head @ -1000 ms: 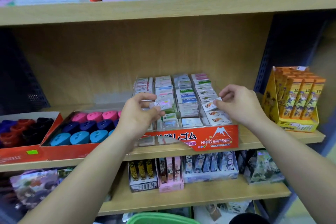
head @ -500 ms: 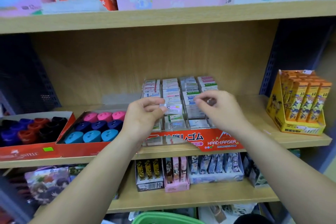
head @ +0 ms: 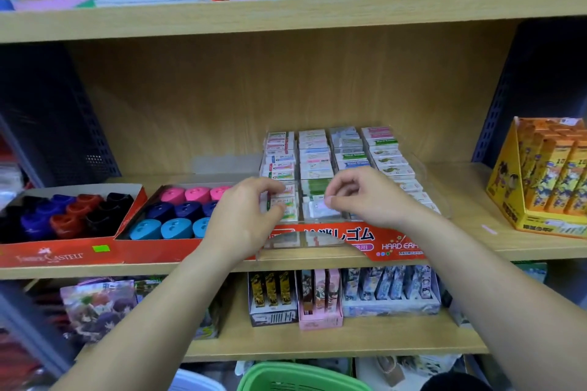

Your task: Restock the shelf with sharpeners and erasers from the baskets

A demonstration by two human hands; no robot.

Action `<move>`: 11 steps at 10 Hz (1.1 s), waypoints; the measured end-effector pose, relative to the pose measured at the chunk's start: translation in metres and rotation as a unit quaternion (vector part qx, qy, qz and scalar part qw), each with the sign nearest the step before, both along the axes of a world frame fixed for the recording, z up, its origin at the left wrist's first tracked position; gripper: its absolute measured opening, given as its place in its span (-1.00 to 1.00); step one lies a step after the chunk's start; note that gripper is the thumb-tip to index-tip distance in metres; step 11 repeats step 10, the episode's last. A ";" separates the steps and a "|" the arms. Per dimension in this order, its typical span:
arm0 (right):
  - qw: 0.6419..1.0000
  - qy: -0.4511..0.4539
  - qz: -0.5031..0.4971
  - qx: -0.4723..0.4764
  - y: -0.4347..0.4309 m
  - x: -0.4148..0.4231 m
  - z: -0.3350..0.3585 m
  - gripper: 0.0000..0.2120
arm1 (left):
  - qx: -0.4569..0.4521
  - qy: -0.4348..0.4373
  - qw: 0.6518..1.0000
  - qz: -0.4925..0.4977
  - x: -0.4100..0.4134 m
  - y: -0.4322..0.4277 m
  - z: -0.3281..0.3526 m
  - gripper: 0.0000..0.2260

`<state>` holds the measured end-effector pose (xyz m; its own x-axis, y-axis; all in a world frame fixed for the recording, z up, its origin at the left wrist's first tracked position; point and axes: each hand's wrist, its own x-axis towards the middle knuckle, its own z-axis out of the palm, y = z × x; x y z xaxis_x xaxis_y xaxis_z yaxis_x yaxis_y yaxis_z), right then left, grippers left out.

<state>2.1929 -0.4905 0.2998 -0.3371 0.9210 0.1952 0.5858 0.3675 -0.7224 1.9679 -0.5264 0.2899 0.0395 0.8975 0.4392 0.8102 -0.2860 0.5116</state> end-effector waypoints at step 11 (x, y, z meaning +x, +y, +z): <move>0.929 -0.267 -0.194 0.169 -0.045 -0.041 -0.021 -0.61 | -0.027 0.159 0.987 0.007 -0.018 -0.033 0.002 -0.60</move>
